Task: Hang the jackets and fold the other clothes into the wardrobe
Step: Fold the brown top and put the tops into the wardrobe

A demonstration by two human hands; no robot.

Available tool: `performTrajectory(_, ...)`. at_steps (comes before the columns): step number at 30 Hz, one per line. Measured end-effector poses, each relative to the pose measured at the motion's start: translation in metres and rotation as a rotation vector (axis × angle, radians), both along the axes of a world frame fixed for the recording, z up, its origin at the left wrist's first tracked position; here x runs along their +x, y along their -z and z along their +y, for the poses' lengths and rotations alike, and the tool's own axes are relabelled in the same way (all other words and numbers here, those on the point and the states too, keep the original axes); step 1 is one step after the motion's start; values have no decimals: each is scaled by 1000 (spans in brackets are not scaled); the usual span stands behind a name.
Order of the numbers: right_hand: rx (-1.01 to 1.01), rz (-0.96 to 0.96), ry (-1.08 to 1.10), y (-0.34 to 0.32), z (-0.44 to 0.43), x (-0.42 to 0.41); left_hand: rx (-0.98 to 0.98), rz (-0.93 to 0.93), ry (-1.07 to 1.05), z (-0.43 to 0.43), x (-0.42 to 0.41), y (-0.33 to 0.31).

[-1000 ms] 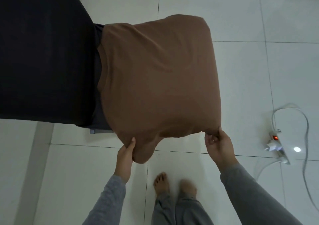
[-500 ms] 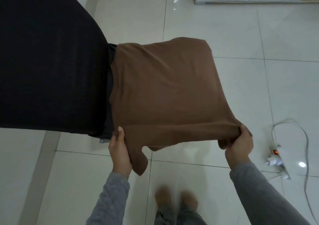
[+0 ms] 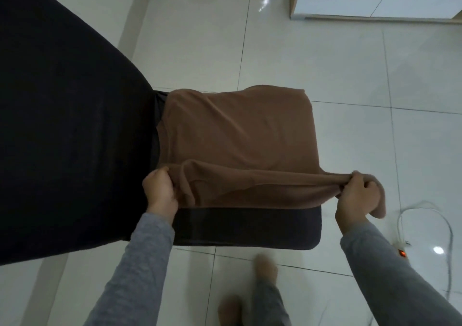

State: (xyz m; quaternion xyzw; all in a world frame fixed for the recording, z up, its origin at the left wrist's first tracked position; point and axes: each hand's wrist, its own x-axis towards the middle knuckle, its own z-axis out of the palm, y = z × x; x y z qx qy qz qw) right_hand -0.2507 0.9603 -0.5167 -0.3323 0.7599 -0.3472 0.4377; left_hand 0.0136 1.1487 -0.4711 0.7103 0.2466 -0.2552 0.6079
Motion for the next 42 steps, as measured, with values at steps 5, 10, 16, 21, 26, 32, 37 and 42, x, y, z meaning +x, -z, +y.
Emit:
performTrajectory(5, 36, 36, -282, 4, -52, 27, -94, -40, 45, -41, 18, -2)
performTrajectory(10, 134, 208, -655, 23, -42, 34, 275, -314, 269, -22, -5, 30)
performTrajectory(16, 302, 234, -487, 37, 8, 16, 532, -285, 10, 12, -53, 55)
performTrajectory(21, 348, 311, -318, 43, 17, 12, 374, -78, -217, 7, -48, 56)
performTrajectory(26, 452, 249, -202, 37, 9, 13, 201, -4, -267, 15, -33, 63)
performTrajectory(32, 564, -159, -100, 22, 12, 11, 86, 48, -267, 24, -28, 60)
performTrajectory(37, 538, -302, 15, 12, 13, 18, 89, 16, -212, 25, -33, 55)
performTrajectory(42, 460, -161, 3, 15, 28, 4, 167, -49, -201, 33, -40, 52)
